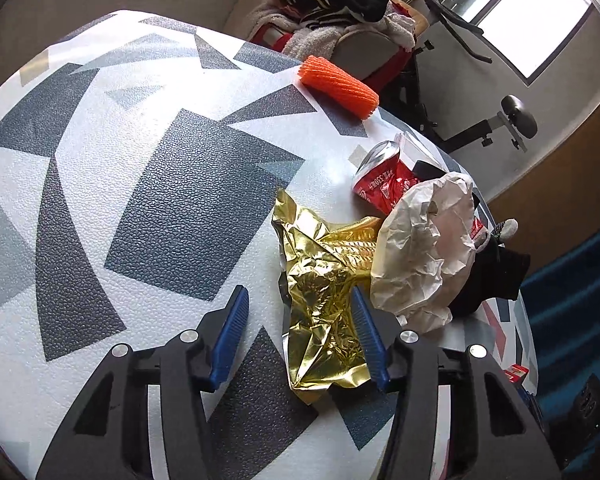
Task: Collect trash
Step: 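Grasp and lift the gold foil wrapper with the left gripper while the right gripper holds the red box, then carry the gold foil into the brown bin and open the left gripper while the right holds the red box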
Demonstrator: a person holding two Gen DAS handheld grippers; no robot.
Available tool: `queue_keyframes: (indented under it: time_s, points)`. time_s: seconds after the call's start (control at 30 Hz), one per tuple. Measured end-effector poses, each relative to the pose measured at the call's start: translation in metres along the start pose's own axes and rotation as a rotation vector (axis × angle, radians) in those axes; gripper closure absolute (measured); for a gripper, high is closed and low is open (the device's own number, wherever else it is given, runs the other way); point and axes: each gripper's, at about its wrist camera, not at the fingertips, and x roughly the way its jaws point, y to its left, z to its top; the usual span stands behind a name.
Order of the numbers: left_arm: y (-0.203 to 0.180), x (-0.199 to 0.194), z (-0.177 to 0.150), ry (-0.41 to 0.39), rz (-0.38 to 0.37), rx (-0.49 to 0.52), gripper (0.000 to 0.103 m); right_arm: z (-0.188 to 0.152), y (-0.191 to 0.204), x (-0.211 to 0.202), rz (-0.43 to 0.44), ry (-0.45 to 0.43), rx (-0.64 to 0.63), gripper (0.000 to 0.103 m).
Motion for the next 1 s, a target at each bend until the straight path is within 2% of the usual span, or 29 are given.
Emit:
queue_keyframes:
  time_s: [0.03, 0.13, 0.37, 0.43, 0.7, 1.0]
  points:
    - [-0.002, 0.002, 0.0, 0.006, 0.002, 0.012, 0.068, 0.0, -0.002, 0.0, 0.001, 0.0, 0.005, 0.013]
    - [-0.004, -0.001, -0.001, 0.013, 0.015, 0.045, 0.082, 0.0, -0.005, -0.002, 0.001, 0.0, 0.018, 0.013]
    - [-0.019, -0.041, 0.008, -0.073, 0.102, 0.217, 0.09, 0.001, -0.007, -0.01, -0.001, -0.008, 0.041, 0.013]
    - [-0.027, -0.055, 0.011, -0.104, 0.123, 0.275, 0.096, 0.002, -0.004, -0.015, -0.005, -0.01, 0.037, 0.013]
    - [-0.047, -0.103, 0.014, -0.202, 0.184, 0.414, 0.099, 0.006, 0.004, -0.039, -0.012, -0.038, 0.023, 0.013]
    - [-0.04, -0.147, 0.019, -0.256, 0.209, 0.457, 0.099, 0.005, 0.01, -0.054, -0.01, -0.045, 0.028, 0.013]
